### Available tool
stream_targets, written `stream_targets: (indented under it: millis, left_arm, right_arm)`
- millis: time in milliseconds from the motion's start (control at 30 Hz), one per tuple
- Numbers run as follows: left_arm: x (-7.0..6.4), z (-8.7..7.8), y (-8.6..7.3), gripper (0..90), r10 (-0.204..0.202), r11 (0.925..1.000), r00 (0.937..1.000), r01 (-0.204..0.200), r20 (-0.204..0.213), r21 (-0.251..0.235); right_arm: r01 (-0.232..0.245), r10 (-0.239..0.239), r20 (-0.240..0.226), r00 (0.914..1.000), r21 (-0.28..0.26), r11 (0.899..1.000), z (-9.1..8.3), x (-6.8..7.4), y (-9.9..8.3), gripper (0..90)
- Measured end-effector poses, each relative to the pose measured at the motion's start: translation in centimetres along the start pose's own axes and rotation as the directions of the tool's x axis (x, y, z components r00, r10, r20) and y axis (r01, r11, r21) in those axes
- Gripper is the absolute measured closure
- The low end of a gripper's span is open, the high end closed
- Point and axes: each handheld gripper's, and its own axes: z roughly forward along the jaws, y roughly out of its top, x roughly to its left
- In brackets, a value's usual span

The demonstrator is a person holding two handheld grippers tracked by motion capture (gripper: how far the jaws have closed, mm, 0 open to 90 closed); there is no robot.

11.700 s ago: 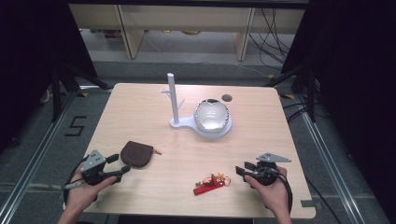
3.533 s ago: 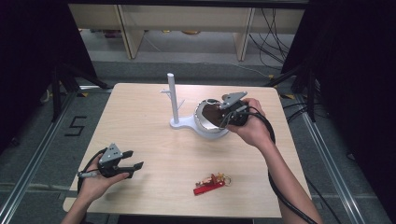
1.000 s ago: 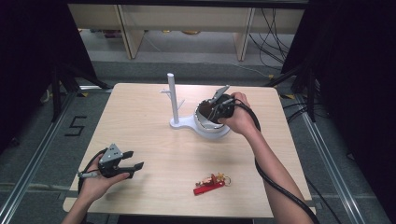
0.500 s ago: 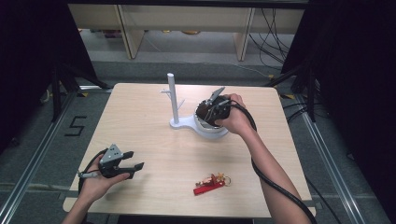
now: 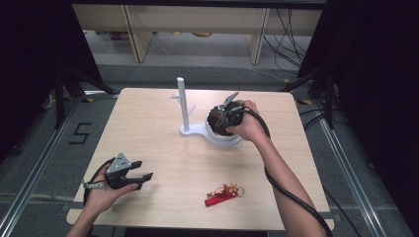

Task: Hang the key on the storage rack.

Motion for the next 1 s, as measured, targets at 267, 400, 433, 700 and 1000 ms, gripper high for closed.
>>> stream_targets:
  millis: [267,400,433,700,1000]
  left_arm:
    - [-0.1,0.2,0.0,34.0,0.005,1.0000,0.9999,-0.005,0.010,0.004]
    - [-0.1,0.1,0.0,34.0,0.010,0.9999,0.9999,-0.010,0.008,0.005]
    - [-0.1,0.1,0.1,34.0,0.009,0.9999,0.9999,-0.009,0.004,0.005]
    - [-0.3,0.2,0.0,34.0,0.003,1.0000,0.9998,-0.002,0.018,-0.003]
    - [-0.4,0.4,-0.1,34.0,0.007,0.9999,0.9997,-0.008,0.024,0.007]
  right_arm:
    - [-0.078,0.079,0.009,0.9968,-0.082,0.994,-2.1,-0.3,-0.3,48.0]
    - [-0.102,0.104,0.011,0.9946,-0.104,0.989,-3.2,-0.2,-0.6,47.4]
    - [-0.105,0.106,-0.002,0.9944,-0.108,0.989,-3.4,-0.2,-0.8,47.6]
    - [-0.241,0.240,-0.029,0.9704,-0.114,0.964,-5.5,0.6,-3.2,58.1]
    - [-0.370,0.368,-0.121,0.9219,0.008,0.929,-6.4,2.5,-8.2,69.7]
